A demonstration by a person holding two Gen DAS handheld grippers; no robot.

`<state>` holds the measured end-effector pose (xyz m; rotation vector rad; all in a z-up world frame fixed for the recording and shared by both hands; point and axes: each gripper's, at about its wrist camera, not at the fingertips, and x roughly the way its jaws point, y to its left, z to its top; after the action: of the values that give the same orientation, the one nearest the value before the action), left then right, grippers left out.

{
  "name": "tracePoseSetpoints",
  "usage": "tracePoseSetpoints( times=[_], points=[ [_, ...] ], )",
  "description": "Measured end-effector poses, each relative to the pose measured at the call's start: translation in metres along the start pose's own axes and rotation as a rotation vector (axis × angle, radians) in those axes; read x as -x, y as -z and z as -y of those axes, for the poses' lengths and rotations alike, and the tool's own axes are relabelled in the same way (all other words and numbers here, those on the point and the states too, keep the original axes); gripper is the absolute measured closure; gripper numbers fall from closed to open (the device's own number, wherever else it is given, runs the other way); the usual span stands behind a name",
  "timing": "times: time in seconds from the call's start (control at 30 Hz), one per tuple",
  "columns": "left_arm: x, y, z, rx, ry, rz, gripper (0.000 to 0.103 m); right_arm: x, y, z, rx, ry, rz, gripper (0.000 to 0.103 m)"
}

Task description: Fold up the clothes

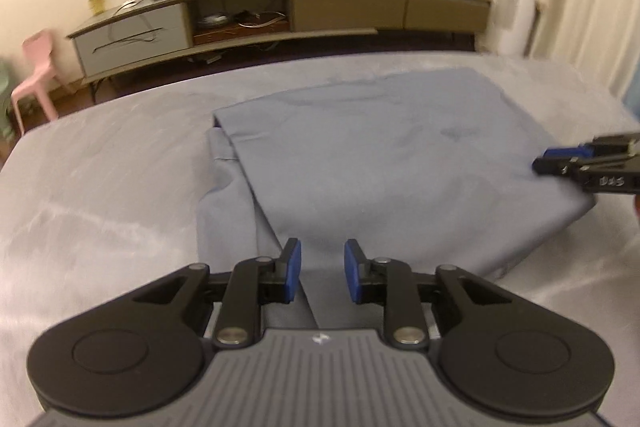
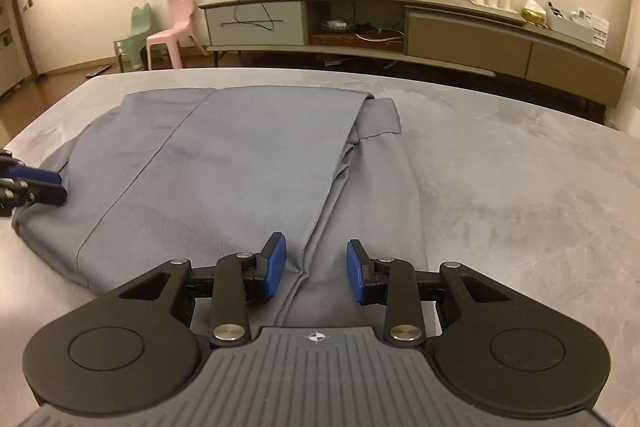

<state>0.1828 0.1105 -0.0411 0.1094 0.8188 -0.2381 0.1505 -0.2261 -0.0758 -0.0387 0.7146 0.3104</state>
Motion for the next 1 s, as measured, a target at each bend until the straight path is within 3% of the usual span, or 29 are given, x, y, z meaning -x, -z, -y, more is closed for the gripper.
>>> tracePoseSetpoints(
  times=[0.07,0.13,0.17,0.23,0.3,0.43,0.67,1.0],
  points=[
    [0.018,0.006,0.000,0.049,0.014,0.023,0.073,0.009,-0.004,0.012,-0.019,0.119,0.013,0.068],
    [0.035,0.014,0.005,0.089,0.017,0.041,0.057,0.031,-0.004,0.033,-0.135,0.185,0.047,0.067],
    [0.043,0.020,0.010,0.103,0.019,0.046,0.048,0.044,-0.001,0.040,-0.186,0.176,0.051,0.064],
    [0.052,0.027,0.027,0.109,0.030,0.046,0.036,0.070,0.009,0.043,-0.230,0.099,0.027,0.033],
    [0.059,0.031,0.047,0.101,0.033,0.049,0.025,0.097,0.025,0.031,-0.201,0.024,-0.002,0.017],
    [0.076,0.038,0.087,0.045,0.017,0.072,0.014,0.134,0.062,-0.001,-0.143,-0.059,-0.026,0.003],
    [0.093,0.042,0.123,0.043,0.018,0.092,0.000,0.121,0.066,-0.030,-0.119,-0.024,-0.030,0.003],
    [0.090,0.049,0.141,0.037,0.008,0.097,0.000,0.112,0.071,-0.050,-0.108,0.007,-0.030,0.002]
  ],
)
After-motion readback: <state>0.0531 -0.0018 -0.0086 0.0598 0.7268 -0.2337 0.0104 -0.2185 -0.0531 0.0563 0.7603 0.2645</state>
